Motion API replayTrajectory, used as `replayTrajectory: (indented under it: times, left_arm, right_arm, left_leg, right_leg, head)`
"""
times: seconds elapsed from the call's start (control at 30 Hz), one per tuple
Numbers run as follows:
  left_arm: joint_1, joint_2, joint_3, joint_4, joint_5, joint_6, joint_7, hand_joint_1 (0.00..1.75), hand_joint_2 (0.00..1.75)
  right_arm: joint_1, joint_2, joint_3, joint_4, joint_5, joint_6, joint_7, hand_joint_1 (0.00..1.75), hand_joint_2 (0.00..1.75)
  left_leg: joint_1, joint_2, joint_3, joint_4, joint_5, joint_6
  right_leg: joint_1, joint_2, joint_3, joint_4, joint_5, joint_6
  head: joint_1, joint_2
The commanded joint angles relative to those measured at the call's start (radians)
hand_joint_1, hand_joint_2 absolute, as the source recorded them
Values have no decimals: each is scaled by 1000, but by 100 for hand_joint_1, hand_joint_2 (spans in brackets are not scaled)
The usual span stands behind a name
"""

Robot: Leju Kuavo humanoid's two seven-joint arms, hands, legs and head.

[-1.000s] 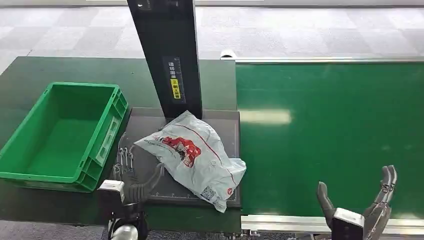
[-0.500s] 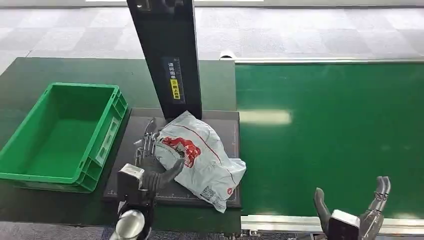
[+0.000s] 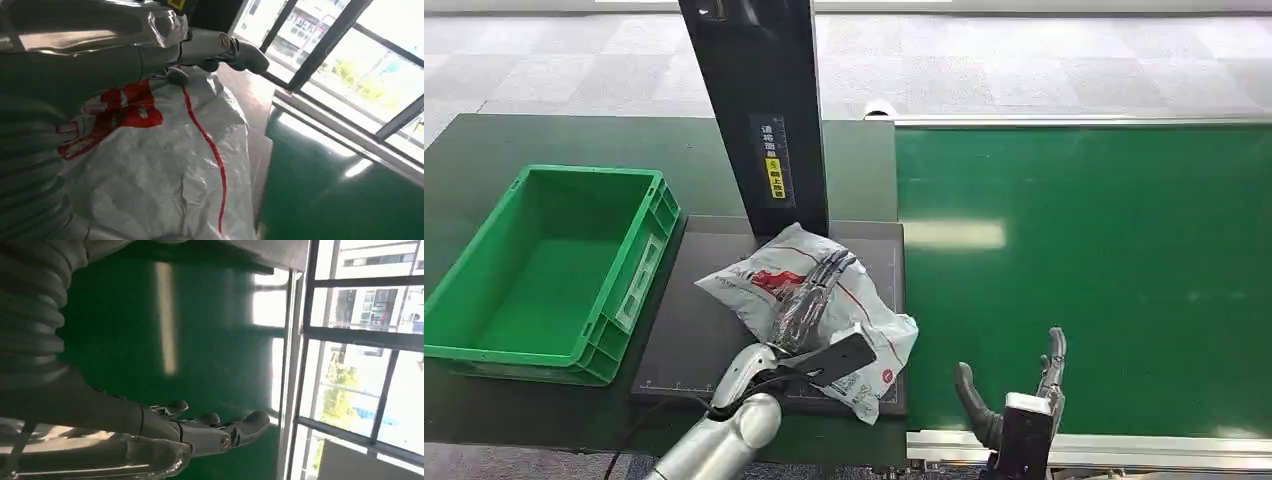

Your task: Moved the parcel from conveyor to table for the left to box.

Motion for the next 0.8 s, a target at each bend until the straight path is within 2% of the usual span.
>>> replayTrajectory:
  times: [0.03,0.07,0.13,0.23,0.27,0.33,0.37,0.47,0.5,0.57,0.6,0.63,0.7,0.73,0.8]
  left_arm:
    - [-200,-34,-151,539,-168,-155,155,0,175]
    - [-206,-25,-168,560,-213,-197,227,0,175]
    - [-204,-8,-157,581,-231,-273,277,0,175]
    - [-185,23,-137,576,-239,-268,277,2,175]
    - [-179,29,-133,570,-247,-253,265,175,175]
    - [-178,32,-135,568,-262,-261,259,175,175]
    - [-179,31,-132,566,-264,-264,259,175,175]
    - [-179,31,-132,566,-264,-264,259,175,175]
    - [-180,27,-132,565,-263,-265,259,175,175]
    - [-180,27,-132,565,-263,-265,259,175,175]
    - [-180,27,-132,565,-263,-265,259,175,175]
    - [-180,27,-132,565,-263,-265,259,175,175]
    - [-180,27,-132,565,-263,-265,259,175,175]
    - [-180,27,-132,565,-263,-265,259,175,175]
    - [-180,28,-130,561,-273,-262,257,175,175]
  right_arm:
    - [-113,-74,141,170,-74,35,7,0,175]
    - [-123,-69,132,180,-107,69,21,0,175]
    - [-133,-63,118,194,-133,102,28,0,175]
    - [-134,-64,103,206,-167,132,35,0,175]
    - [-124,-68,99,198,-175,134,32,0,175]
    - [-105,-71,96,180,-186,134,30,0,175]
    - [-98,-73,96,176,-188,134,29,0,175]
    - [-98,-73,96,176,-188,134,29,0,175]
    - [-98,-72,97,175,-187,134,29,0,175]
    - [-98,-72,97,175,-187,134,29,0,175]
    - [-98,-72,97,175,-187,134,29,0,175]
    - [-98,-72,97,175,-187,134,29,0,175]
    - [-98,-72,97,175,-187,134,29,0,175]
    - [-98,-72,97,175,-187,134,29,0,175]
    - [-97,-70,96,170,-189,130,30,0,175]
  left_leg:
    - [0,3,4,-3,1,1]
    - [0,3,4,-3,1,1]
    - [0,4,5,-3,1,0]
    - [0,4,13,-4,-1,0]
    - [-1,7,15,-7,0,0]
    - [-1,6,20,-4,-9,-1]
    - [-1,8,13,-5,-5,-1]
    - [0,0,24,2,-18,-1]
    - [1,1,16,3,-15,0]
    - [1,1,24,0,-15,0]
    - [1,4,17,-2,-8,2]
    - [1,3,21,-3,-6,-3]
    - [0,6,22,-6,-5,-1]
    - [1,4,28,-5,-8,-2]
    - [0,7,27,-5,-8,-3]
  right_leg:
    - [1,1,3,-3,2,-1]
    - [1,1,3,-3,1,-1]
    - [1,1,4,-3,2,-1]
    - [0,3,15,-3,0,0]
    - [0,5,16,-5,1,-1]
    - [0,5,27,-1,-5,-2]
    - [0,5,20,-2,-1,-3]
    - [1,-2,30,4,-15,-3]
    - [1,-2,19,5,-12,-3]
    - [2,-1,26,2,-10,-5]
    - [2,1,19,0,-4,-6]
    - [2,2,22,-1,-4,-4]
    - [1,4,23,-3,-4,-5]
    - [2,3,29,-2,-6,-4]
    - [1,4,26,-2,-5,-5]
  head:
    - [-1,0]
    - [-1,0]
    - [-2,0]
    - [0,0]
    - [0,0]
    - [0,0]
    - [0,0]
    - [0,0]
    - [1,0]
    - [0,0]
    - [0,0]
    - [0,0]
    - [0,0]
    - [0,0]
    - [0,0]
